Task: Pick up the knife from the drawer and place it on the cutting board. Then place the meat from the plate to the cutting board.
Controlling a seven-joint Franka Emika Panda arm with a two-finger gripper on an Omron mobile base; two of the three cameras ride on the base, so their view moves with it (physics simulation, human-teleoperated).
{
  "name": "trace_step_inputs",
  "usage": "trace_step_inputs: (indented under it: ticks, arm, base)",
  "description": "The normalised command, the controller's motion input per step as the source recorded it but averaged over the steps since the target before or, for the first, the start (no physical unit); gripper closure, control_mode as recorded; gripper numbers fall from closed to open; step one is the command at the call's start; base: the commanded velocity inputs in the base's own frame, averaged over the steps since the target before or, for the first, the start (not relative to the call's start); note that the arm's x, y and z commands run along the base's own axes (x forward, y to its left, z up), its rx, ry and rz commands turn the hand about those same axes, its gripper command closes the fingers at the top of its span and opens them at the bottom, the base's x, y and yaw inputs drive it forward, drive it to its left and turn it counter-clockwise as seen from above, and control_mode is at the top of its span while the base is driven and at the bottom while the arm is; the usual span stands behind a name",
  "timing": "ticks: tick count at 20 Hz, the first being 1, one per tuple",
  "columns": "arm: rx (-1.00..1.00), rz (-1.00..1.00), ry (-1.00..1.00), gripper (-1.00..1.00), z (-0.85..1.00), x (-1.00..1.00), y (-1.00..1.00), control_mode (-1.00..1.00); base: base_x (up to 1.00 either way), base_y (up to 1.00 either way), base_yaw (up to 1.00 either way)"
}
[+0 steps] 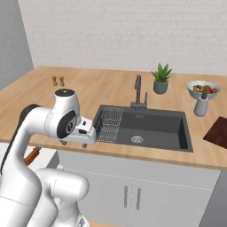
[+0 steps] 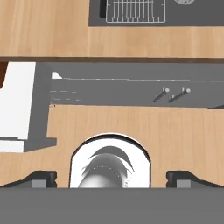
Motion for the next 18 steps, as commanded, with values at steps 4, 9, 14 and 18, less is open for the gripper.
trace_step_inputs:
  ticks: [4,9,14,18]
  arm:
    - [0.00,0.00,0.00,-1.00,0.00,0.00,0.00,1.00]
    - [0.00,0.00,0.00,-1.00,0.00,0.00,0.00,1.00]
    - [0.00,0.00,0.00,-1.00,0.00,0.00,0.00,1.00]
    - [0.00,0.01,0.02,-1.00,0.00,-0.02,0.00,-1.00]
  base:
    - [0.10,-0.30,0.04]
    - [0.00,-0.32,0.08]
    - [0.00,-0.12,0.18]
    - [-0.01,-0.01,0.04]
